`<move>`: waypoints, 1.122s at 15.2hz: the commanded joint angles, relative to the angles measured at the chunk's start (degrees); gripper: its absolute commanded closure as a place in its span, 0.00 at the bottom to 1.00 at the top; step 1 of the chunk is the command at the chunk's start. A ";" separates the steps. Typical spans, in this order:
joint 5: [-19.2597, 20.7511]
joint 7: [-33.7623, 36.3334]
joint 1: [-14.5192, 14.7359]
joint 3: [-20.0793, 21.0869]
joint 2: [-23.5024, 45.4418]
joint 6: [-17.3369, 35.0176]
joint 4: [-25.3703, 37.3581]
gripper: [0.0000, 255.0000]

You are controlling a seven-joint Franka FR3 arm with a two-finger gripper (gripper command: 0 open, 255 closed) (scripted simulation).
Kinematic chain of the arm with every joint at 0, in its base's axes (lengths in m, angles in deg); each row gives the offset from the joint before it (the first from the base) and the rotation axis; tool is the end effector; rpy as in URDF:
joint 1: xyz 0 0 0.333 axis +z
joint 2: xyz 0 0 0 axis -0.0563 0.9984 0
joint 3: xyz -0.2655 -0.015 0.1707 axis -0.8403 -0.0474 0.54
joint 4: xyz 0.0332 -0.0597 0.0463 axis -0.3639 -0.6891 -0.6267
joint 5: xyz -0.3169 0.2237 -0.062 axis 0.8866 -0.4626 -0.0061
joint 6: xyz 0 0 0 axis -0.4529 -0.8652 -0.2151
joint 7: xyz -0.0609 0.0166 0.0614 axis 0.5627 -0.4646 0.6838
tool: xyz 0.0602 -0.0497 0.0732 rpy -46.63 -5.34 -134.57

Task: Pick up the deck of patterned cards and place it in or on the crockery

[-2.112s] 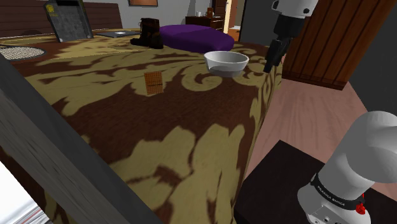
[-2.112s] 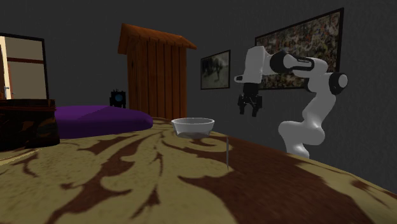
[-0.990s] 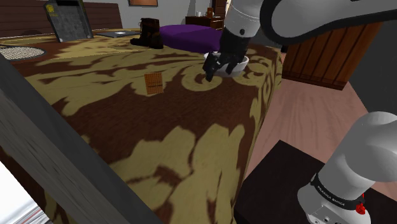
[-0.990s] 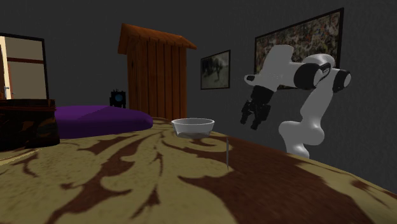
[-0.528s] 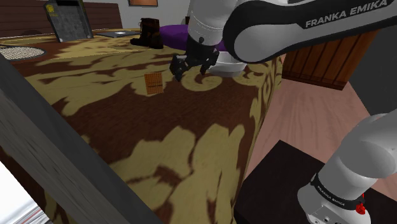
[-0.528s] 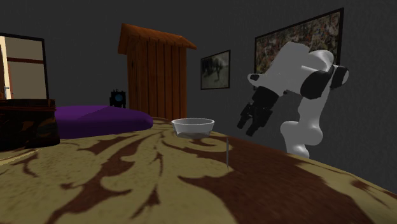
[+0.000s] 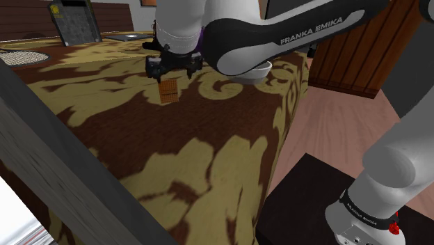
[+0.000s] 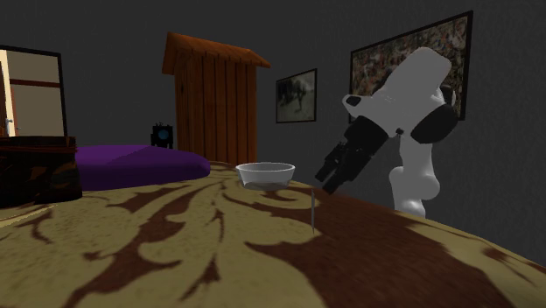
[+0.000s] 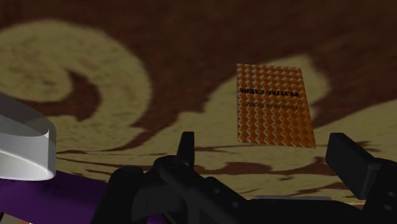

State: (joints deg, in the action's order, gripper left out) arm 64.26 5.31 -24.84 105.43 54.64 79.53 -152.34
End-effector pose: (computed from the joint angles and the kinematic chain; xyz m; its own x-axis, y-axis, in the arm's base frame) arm 0.4831 0.3275 0.5460 0.7413 -0.2157 0.6355 -0.3171 -0.9472 0.0485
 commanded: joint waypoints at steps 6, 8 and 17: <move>13.73 9.08 2.31 1.05 10.66 -3.26 4.74 0.00; 15.28 9.79 2.63 0.54 12.08 -2.91 4.84 0.00; 15.71 9.98 2.73 0.38 12.47 -2.82 4.88 1.00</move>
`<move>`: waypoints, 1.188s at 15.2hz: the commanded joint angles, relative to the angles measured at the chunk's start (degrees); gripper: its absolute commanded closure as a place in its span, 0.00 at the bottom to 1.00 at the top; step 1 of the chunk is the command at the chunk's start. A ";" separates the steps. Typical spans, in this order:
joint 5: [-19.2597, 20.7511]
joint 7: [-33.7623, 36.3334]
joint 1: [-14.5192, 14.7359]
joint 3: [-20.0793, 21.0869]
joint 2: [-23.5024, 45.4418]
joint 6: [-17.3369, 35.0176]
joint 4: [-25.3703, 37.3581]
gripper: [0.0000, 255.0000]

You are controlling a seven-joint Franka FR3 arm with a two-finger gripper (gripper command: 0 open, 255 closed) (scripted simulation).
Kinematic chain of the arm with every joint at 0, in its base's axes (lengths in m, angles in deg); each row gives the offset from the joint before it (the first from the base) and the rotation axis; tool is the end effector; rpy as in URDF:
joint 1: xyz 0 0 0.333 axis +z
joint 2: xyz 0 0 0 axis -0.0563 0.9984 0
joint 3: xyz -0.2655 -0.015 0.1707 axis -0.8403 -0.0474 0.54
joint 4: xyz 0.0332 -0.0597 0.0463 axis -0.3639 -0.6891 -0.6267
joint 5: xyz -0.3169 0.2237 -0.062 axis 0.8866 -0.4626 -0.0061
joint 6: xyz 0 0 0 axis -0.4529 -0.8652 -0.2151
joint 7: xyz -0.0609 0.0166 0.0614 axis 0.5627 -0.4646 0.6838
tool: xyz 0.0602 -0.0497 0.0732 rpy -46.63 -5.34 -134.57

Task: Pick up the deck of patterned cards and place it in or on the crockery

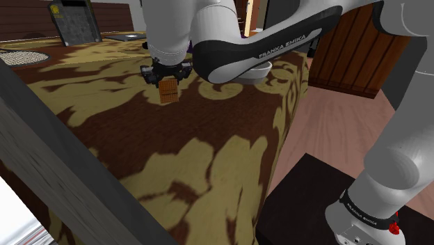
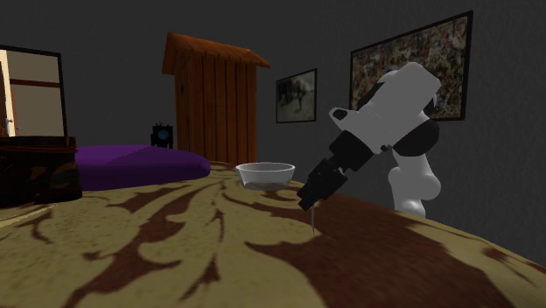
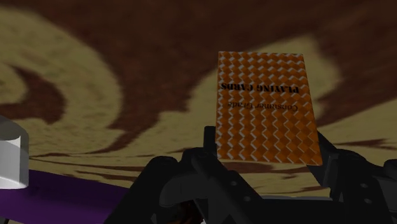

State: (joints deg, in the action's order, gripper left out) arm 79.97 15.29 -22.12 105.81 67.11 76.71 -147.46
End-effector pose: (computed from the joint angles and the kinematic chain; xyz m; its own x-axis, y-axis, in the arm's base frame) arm 0.5218 0.3329 0.5150 0.7055 -0.2338 0.6691 -0.3451 -0.9379 0.0362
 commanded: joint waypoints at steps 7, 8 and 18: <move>0.00 0.01 0.02 0.01 0.00 -0.02 0.01 1.00; 0.04 0.04 0.04 0.00 0.05 -0.03 0.02 1.00; -3.84 -5.06 -0.44 0.93 -1.52 -3.78 4.93 1.00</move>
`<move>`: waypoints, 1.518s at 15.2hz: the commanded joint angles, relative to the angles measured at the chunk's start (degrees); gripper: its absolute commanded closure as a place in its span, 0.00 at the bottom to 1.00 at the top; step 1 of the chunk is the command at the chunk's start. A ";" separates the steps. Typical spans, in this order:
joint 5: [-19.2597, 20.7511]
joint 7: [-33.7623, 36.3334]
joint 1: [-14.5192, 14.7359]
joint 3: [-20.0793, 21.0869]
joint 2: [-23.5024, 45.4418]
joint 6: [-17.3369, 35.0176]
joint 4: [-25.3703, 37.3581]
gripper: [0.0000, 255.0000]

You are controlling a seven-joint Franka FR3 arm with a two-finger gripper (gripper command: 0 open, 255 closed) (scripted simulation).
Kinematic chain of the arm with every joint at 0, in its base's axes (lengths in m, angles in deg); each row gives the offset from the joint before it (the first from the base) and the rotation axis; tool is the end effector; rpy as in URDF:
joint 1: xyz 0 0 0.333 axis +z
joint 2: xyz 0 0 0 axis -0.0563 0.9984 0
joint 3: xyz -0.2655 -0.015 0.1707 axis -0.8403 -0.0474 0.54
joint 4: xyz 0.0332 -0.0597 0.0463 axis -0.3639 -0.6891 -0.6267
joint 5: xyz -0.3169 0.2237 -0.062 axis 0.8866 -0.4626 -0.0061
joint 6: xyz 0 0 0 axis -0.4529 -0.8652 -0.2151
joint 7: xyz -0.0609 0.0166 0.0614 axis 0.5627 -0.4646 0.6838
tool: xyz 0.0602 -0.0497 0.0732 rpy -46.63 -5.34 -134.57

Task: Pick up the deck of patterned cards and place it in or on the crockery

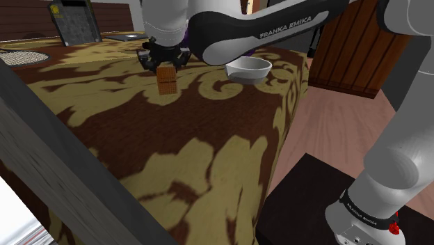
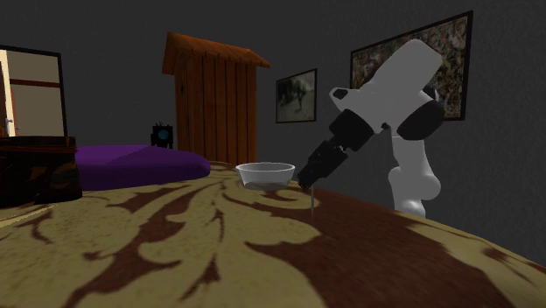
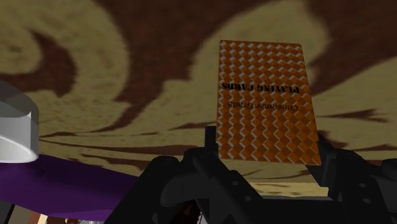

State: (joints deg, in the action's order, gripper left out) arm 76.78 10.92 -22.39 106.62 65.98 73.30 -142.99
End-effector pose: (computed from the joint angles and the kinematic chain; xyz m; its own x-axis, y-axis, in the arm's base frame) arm 0.5227 0.3334 0.5566 0.7052 -0.2339 0.6694 -0.3453 -0.9378 0.0360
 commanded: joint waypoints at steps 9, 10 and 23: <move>-2.61 -4.96 0.43 0.75 -0.36 -5.38 6.75 1.00; -2.70 -5.38 0.58 0.80 -0.24 -6.01 7.54 1.00; -7.72 -12.66 -2.67 1.15 -3.28 -8.74 12.41 1.00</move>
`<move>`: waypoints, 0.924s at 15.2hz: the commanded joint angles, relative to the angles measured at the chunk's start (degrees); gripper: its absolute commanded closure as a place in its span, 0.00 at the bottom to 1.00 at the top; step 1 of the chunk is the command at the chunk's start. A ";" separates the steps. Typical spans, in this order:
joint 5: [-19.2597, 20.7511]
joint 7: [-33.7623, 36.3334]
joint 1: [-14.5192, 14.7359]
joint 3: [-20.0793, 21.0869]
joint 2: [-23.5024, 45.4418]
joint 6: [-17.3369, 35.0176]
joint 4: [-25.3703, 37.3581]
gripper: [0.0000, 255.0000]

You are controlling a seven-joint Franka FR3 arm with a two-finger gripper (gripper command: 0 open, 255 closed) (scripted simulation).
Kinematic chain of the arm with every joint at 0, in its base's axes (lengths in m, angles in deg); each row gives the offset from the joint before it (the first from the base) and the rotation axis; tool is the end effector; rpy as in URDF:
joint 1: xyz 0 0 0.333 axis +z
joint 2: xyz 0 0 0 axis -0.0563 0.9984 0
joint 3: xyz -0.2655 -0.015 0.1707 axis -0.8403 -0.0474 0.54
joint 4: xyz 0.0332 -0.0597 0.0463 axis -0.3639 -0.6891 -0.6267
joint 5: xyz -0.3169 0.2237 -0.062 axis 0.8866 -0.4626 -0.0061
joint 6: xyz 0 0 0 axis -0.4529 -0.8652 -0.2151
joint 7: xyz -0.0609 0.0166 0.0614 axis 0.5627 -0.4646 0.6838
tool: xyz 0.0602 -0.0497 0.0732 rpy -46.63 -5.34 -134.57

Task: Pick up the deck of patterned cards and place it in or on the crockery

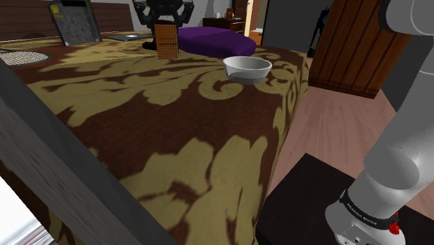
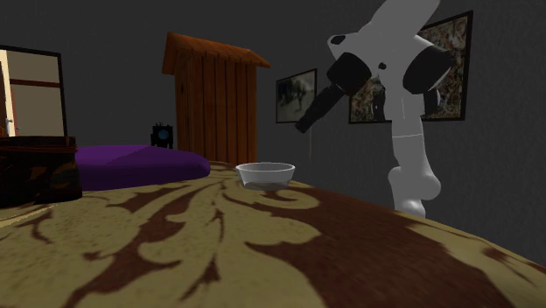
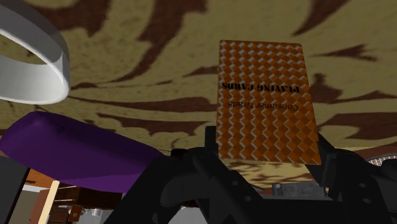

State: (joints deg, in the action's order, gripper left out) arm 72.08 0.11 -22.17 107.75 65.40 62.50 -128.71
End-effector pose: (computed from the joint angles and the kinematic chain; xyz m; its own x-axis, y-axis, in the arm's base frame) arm 0.5224 0.3192 0.6678 0.7053 -0.2325 0.6697 -0.3450 -0.9378 0.0378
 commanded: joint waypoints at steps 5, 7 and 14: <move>-17.79 -13.04 -10.46 -6.23 -15.20 12.09 -11.00 1.00; -21.88 -17.22 -10.60 -10.19 -18.42 14.76 -13.83 1.00; -30.97 -30.06 -10.25 -21.85 -24.62 21.01 -20.82 1.00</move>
State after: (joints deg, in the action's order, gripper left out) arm 42.58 -27.44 -32.48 87.92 41.55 82.87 -148.92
